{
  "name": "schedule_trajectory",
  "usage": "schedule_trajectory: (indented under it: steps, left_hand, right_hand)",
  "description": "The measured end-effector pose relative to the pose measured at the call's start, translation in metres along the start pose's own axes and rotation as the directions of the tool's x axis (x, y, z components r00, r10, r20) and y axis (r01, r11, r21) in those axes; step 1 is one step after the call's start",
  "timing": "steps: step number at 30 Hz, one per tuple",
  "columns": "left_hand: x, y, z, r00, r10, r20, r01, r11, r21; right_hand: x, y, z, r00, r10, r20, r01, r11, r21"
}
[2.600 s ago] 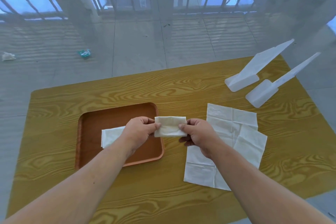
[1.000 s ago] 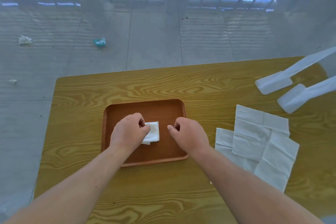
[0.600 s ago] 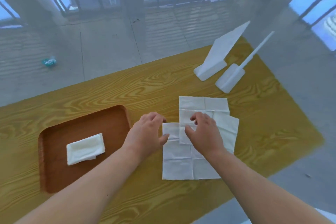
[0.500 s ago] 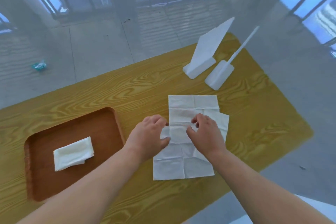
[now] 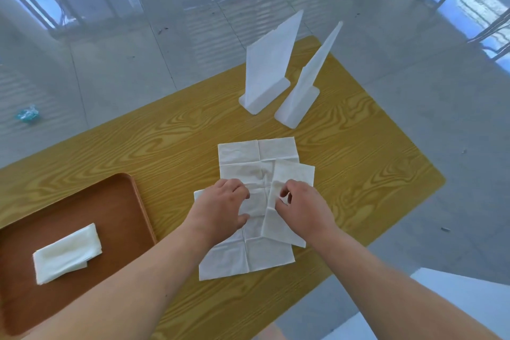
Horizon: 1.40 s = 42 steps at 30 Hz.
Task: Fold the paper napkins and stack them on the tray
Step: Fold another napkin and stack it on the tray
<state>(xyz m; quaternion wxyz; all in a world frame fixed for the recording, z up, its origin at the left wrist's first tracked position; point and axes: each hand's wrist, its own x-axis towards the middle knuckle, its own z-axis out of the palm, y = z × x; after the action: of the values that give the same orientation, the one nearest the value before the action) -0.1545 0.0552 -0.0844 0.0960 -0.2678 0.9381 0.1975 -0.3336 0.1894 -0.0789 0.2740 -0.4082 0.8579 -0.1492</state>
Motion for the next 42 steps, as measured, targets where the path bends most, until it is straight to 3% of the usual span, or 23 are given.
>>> schedule_trajectory:
  steps: [13, 17, 24, 29, 35, 42]
  left_hand:
    - [-0.009, -0.004, 0.008, 0.998, -0.058, 0.009, 0.057, 0.994, 0.092]
    - [-0.012, -0.005, 0.007, 0.998, -0.056, 0.014, 0.053, 0.989, 0.138]
    - [-0.011, -0.006, 0.004, 1.000, 0.008, -0.006, -0.006, 0.975, 0.221]
    - [-0.010, -0.008, 0.004, 0.999, 0.027, 0.044, -0.038, 0.964, 0.262]
    - [-0.008, -0.005, 0.009, 0.999, 0.052, 0.003, -0.050, 0.934, 0.354]
    - [-0.011, -0.005, 0.008, 0.998, 0.060, -0.021, -0.049, 0.940, 0.338]
  right_hand:
    - [-0.009, 0.018, 0.002, 0.980, -0.195, 0.034, 0.198, 0.961, -0.193]
    - [-0.011, 0.021, 0.000, 0.980, -0.194, 0.048, 0.200, 0.953, -0.230]
    - [-0.016, 0.011, 0.009, 0.942, -0.306, 0.139, 0.334, 0.901, -0.278]
    - [-0.020, 0.005, 0.016, 0.940, -0.290, 0.178, 0.331, 0.901, -0.280]
    - [-0.021, 0.002, 0.020, 0.944, -0.208, 0.257, 0.282, 0.912, -0.299]
    - [-0.022, 0.004, 0.020, 0.941, -0.208, 0.266, 0.286, 0.909, -0.303]
